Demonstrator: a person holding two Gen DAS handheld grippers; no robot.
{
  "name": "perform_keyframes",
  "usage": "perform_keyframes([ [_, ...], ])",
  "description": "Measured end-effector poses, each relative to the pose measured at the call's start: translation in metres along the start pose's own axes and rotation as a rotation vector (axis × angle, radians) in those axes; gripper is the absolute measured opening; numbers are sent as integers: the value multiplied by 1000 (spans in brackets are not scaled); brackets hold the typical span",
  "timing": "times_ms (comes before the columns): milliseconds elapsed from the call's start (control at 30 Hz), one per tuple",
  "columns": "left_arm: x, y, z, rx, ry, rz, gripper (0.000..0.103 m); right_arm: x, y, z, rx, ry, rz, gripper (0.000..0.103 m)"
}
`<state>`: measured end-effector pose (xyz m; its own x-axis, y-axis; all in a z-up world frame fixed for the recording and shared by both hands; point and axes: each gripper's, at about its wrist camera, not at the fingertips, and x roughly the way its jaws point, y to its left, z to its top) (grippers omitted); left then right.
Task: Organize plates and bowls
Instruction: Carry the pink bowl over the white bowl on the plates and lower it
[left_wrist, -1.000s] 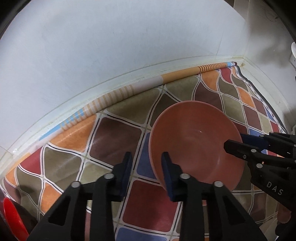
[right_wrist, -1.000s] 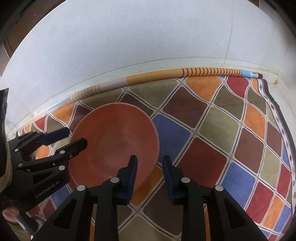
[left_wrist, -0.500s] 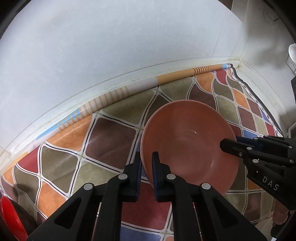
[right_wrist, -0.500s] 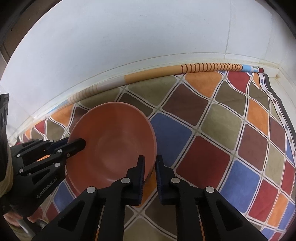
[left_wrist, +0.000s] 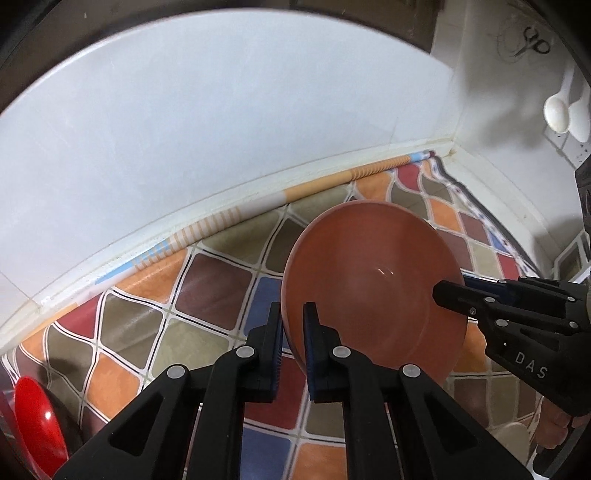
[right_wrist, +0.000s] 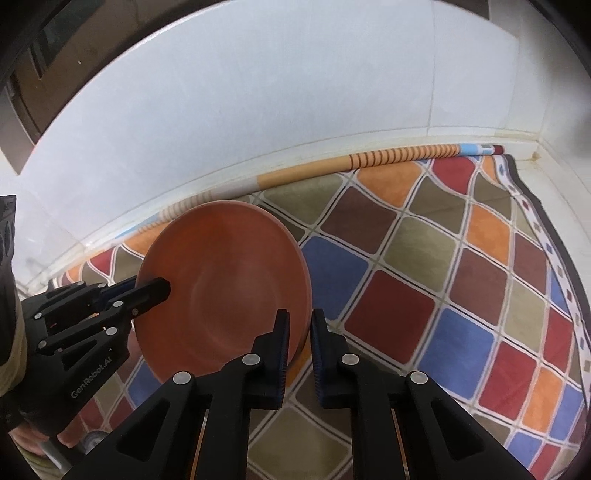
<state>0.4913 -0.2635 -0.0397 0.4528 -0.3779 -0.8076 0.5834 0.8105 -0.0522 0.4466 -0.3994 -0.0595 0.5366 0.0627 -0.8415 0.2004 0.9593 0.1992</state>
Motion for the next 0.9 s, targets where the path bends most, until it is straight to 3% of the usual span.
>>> perform_keyframes([
  [400, -52, -37, -19, 12, -54, -66, 12, -71, -3, -28, 8, -109, -50, 13],
  [900, -100, -85, -60, 50, -72, -114, 12, -132, -21, -86, 70, -151, -69, 13],
])
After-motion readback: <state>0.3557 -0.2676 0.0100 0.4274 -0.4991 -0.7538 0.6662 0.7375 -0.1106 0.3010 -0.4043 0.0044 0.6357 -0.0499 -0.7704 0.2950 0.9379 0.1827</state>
